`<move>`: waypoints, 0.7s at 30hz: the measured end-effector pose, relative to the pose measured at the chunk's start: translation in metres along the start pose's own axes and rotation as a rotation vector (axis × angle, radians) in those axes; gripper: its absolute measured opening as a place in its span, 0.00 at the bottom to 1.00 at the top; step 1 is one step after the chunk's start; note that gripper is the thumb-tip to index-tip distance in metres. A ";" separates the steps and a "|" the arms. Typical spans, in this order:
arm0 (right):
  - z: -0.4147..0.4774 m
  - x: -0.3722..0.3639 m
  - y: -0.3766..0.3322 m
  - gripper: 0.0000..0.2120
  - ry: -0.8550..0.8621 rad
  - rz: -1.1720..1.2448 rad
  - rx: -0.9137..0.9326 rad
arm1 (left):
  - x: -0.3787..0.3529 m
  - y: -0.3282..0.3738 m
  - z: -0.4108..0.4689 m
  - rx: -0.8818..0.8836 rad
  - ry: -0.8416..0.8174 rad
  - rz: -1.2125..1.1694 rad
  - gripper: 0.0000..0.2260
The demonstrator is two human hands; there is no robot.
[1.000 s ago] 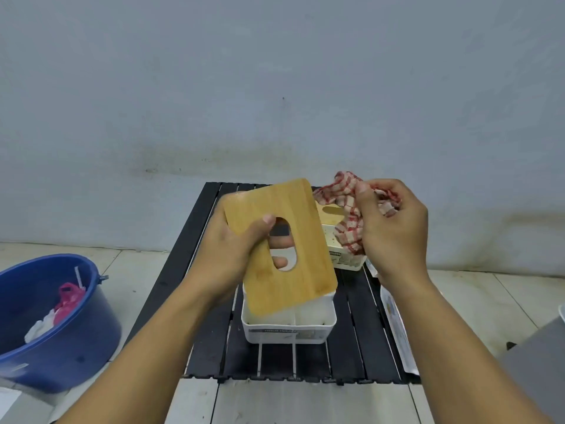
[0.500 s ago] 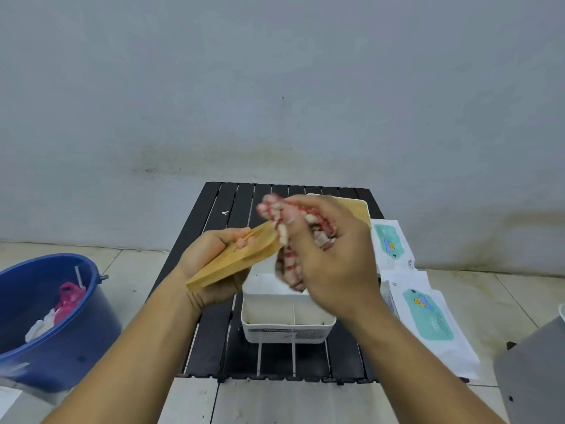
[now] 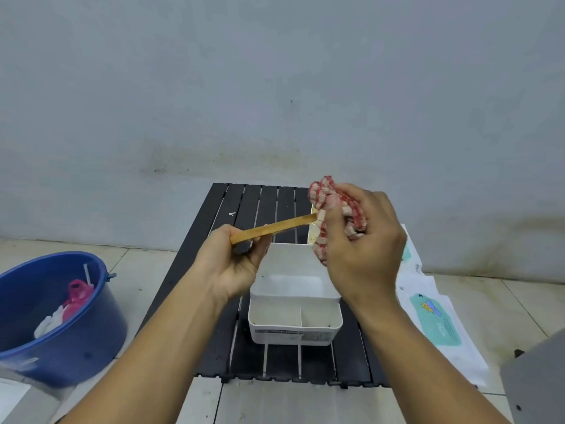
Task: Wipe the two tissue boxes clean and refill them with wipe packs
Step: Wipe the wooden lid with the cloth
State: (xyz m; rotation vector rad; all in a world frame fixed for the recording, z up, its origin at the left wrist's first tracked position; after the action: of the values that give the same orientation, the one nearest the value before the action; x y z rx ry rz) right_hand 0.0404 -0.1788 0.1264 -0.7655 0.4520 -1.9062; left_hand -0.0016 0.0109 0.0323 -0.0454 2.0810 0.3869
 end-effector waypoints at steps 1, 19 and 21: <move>-0.002 -0.005 -0.002 0.09 -0.015 -0.045 0.029 | 0.001 -0.003 0.001 0.000 0.011 0.005 0.09; -0.010 -0.028 0.019 0.22 -0.557 0.047 0.233 | 0.001 -0.003 -0.014 -0.086 0.023 -0.008 0.10; -0.006 -0.026 0.021 0.23 -0.549 -0.023 0.304 | -0.004 -0.001 -0.016 -0.102 -0.010 0.046 0.11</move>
State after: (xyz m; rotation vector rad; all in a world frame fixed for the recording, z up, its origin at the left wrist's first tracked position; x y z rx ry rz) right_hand 0.0588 -0.1650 0.1012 -1.0394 -0.1835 -1.6412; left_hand -0.0128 0.0049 0.0434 -0.0564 2.0541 0.5204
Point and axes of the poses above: each hand's wrist, its own z-axis towards the middle knuckle, its own x-axis out of the back of the hand, y = z × x, the point moved 6 cm from there along z, towards the middle knuckle, and after that the axes turned 12 degrees about -z, right-handed, at the moved point
